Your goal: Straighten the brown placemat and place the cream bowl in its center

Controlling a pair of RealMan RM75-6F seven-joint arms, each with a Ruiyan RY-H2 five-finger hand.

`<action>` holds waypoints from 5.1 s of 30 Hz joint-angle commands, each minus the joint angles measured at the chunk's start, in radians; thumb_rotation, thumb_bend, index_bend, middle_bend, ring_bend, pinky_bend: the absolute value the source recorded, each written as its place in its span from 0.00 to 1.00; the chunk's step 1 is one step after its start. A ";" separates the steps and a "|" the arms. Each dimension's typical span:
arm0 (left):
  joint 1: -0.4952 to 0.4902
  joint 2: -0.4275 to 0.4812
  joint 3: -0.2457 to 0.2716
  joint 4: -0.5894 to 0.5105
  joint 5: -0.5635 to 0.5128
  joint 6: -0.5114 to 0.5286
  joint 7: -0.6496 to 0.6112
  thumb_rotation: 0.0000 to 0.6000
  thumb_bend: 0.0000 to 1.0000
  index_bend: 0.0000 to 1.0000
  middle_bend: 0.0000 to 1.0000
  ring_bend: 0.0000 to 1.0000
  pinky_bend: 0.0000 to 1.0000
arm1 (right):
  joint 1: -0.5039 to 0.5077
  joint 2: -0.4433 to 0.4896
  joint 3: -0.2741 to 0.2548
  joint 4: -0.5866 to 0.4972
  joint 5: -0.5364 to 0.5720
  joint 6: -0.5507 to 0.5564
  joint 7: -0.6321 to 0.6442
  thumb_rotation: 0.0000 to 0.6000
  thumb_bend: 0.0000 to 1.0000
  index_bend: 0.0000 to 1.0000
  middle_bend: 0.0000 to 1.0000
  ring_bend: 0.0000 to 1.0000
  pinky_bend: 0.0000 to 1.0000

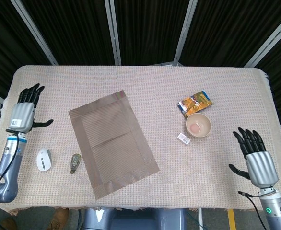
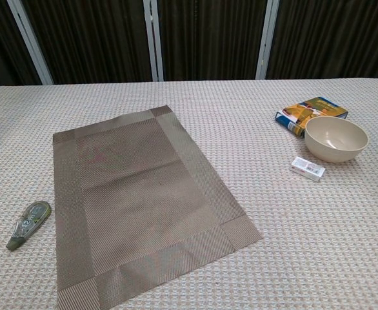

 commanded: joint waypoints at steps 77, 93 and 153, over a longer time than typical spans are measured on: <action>0.277 0.215 0.098 -0.402 0.030 0.218 0.263 1.00 0.00 0.00 0.00 0.00 0.00 | 0.567 -0.455 -0.019 0.155 0.080 -0.646 -0.351 1.00 0.18 0.27 0.00 0.00 0.00; 0.278 0.217 0.095 -0.401 0.025 0.211 0.260 1.00 0.00 0.00 0.00 0.00 0.00 | 0.552 -0.419 -0.124 0.191 -0.089 -0.474 -0.156 1.00 0.50 0.65 0.04 0.00 0.00; 0.188 0.100 0.162 -0.188 0.226 0.091 0.075 1.00 0.00 0.07 0.00 0.00 0.00 | 0.220 0.028 -0.009 -0.026 0.112 0.074 -0.142 1.00 0.00 0.00 0.00 0.00 0.00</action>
